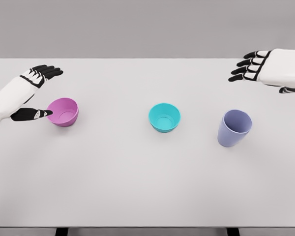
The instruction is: Stacking bowl and cup with both arms
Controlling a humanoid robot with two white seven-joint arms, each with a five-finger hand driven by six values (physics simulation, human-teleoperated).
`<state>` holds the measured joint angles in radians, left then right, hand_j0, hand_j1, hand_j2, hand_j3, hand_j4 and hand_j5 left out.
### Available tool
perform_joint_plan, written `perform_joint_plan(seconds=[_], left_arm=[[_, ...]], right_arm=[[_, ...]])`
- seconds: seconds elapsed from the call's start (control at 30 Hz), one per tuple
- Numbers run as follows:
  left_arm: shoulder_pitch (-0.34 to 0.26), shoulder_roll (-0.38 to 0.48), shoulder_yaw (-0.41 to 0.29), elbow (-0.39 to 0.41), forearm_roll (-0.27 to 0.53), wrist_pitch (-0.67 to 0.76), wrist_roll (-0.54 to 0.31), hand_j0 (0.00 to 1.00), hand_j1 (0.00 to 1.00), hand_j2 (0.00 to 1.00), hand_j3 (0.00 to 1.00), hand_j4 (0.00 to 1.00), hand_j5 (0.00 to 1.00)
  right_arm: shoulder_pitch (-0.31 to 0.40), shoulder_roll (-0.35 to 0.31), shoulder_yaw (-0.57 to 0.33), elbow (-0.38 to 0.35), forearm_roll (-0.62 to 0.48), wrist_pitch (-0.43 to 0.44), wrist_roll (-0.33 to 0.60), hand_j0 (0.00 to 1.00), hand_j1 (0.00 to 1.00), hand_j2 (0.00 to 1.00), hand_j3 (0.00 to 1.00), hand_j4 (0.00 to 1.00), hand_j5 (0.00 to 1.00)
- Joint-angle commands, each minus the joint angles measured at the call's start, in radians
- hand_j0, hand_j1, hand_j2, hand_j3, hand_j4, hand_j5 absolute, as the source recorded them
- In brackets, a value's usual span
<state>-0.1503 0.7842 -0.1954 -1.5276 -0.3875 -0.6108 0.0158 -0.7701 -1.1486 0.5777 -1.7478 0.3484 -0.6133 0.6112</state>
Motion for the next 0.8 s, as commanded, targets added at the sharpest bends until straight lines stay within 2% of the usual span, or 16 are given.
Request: perform_joint_plan(seconds=[0.0,0.07,0.13,0.2,0.23,0.3,0.37,0.43,0.47,0.5,0.53,0.6,0.7,0.77], left_arm=[[0.0,0.001,0.001,0.001,0.001,0.0,0.001,1.0,1.0,1.0,1.0,1.0,1.0],[0.0,0.003,0.017,0.001,-0.001,0.0,-0.002,1.0,1.0,1.0,1.0,1.0,1.0],[0.0,0.007,0.063,0.003,0.018,0.0,-0.111,1.0,1.0,1.0,1.0,1.0,1.0],[-0.002,0.012,0.119,0.003,0.077,0.0,-0.276,1.0,1.0,1.0,1.0,1.0,1.0],[-0.003,0.033,0.137,-0.003,0.123,0.0,-0.414,1.0,1.0,1.0,1.0,1.0,1.0],[-0.008,0.081,0.137,-0.02,0.209,0.0,-0.627,1.0,1.0,1.0,1.0,1.0,1.0],[-0.031,0.113,0.137,-0.094,0.263,0.0,-0.627,1.0,1.0,1.0,1.0,1.0,1.0],[-0.063,0.129,0.111,-0.173,0.249,0.0,-0.627,1.0,1.0,1.0,1.0,1.0,1.0],[-0.095,0.132,0.073,-0.193,0.248,0.101,-0.627,1.0,1.0,1.0,1.0,1.0,1.0],[-0.173,0.136,-0.025,-0.195,0.245,0.23,-0.627,1.0,1.0,1.0,1.0,1.0,1.0],[-0.277,0.136,-0.163,-0.189,0.245,0.322,-0.627,1.0,1.0,1.0,1.0,1.0,1.0],[-0.409,0.141,-0.346,-0.184,0.249,0.459,-0.627,1.0,1.0,1.0,1.0,1.0,1.0],[-0.463,0.181,-0.482,-0.184,0.274,0.608,-0.627,1.0,1.0,1.0,1.0,1.0,1.0],[-0.505,0.216,-0.544,-0.186,0.312,0.64,-0.627,1.0,1.0,1.0,1.0,1.0,1.0]], right_arm=[[0.0,0.003,0.007,-0.006,-0.005,0.002,0.0,1.0,1.0,1.0,1.0,1.0,1.0],[-0.002,0.012,-0.01,-0.004,-0.008,0.002,0.0,1.0,1.0,1.0,1.0,1.0,1.0],[0.012,0.027,-0.056,-0.004,-0.009,0.002,0.0,1.0,1.0,1.0,1.0,1.0,1.0],[0.015,0.064,-0.101,-0.006,-0.014,0.002,0.0,1.0,1.0,1.0,1.0,1.0,1.0],[0.021,0.072,-0.111,-0.004,-0.015,0.002,0.0,1.0,1.0,1.0,1.0,1.0,1.0],[0.052,0.072,-0.121,-0.006,-0.015,0.002,0.0,1.0,1.0,1.0,1.0,1.0,1.0],[0.06,0.076,-0.144,-0.006,-0.014,0.002,0.0,1.0,1.0,1.0,1.0,1.0,1.0],[0.077,0.095,-0.156,-0.002,-0.012,0.002,0.0,1.0,1.0,1.0,1.0,1.0,1.0],[0.077,0.109,-0.156,-0.002,-0.012,0.002,0.0,1.0,1.0,1.0,1.0,1.0,1.0],[0.077,0.115,-0.157,-0.002,-0.012,0.002,0.0,1.0,1.0,1.0,1.0,1.0,1.0],[0.077,0.115,-0.157,-0.002,-0.012,0.002,0.0,1.0,1.0,1.0,1.0,1.0,1.0],[0.08,0.119,-0.157,-0.001,-0.012,0.002,0.0,1.0,1.0,1.0,1.0,1.0,1.0],[0.078,0.138,-0.176,0.001,-0.012,0.002,0.0,1.0,1.0,1.0,1.0,1.0,1.0],[0.081,0.139,-0.179,0.001,-0.012,0.002,0.0,1.0,1.0,1.0,1.0,1.0,1.0]])
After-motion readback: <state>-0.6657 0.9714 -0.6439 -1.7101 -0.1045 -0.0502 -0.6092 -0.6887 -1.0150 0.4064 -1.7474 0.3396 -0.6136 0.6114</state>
